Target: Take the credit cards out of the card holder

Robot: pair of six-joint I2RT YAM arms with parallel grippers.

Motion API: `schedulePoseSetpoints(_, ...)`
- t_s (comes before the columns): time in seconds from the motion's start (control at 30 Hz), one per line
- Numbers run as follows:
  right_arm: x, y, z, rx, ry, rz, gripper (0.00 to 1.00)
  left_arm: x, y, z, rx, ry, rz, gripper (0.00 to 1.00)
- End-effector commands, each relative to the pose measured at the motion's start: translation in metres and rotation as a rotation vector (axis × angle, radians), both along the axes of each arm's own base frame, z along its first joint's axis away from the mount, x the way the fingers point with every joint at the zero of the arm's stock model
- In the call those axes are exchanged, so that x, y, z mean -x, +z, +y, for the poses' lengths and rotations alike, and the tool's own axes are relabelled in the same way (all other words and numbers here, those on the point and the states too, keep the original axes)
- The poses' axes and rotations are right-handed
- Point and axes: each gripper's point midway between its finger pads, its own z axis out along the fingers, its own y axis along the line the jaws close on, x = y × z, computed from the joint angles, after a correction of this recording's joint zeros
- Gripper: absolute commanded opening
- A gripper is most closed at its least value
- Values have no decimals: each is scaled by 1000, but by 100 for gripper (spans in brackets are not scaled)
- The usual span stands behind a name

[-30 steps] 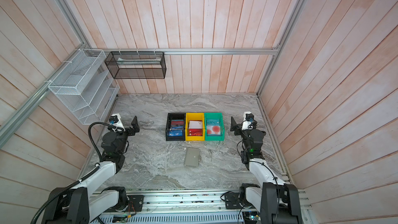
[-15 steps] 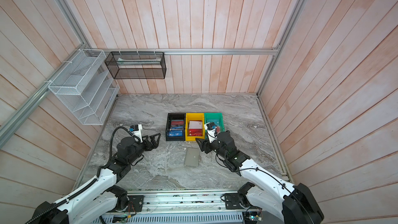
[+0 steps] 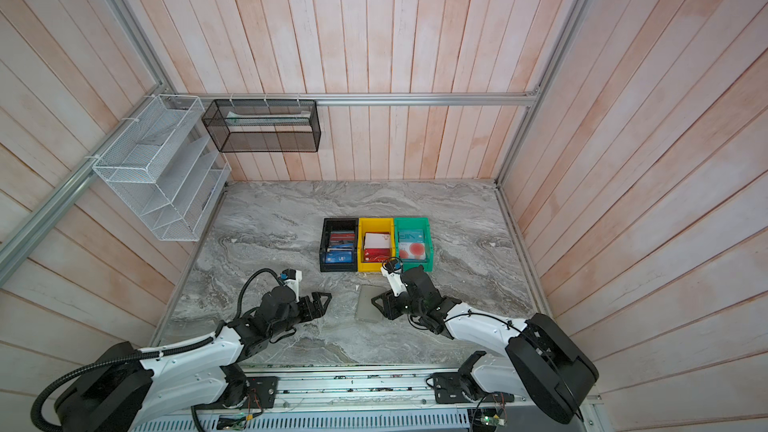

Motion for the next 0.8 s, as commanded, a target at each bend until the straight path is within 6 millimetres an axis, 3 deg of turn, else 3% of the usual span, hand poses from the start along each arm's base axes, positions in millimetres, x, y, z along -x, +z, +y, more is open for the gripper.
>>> schedulePoseSetpoints(0.0, -8, -4, -4, 29, -48, 2, 41, -12, 17, -19, 80, -12, -28, 89)
schedulePoseSetpoints(0.33, -32, -16, -38, 55, -157, 58, 41, -18, 17, -46, 140, -77, 4, 77)
schedulePoseSetpoints(0.5, -31, -19, -27, 29, -80, 89, 41, -19, 16, -54, 156, -94, 16, 71)
schedulePoseSetpoints(0.77, -33, -30, -16, 9, -52, 135, 41, -16, 14, -53, 149, -98, 32, 70)
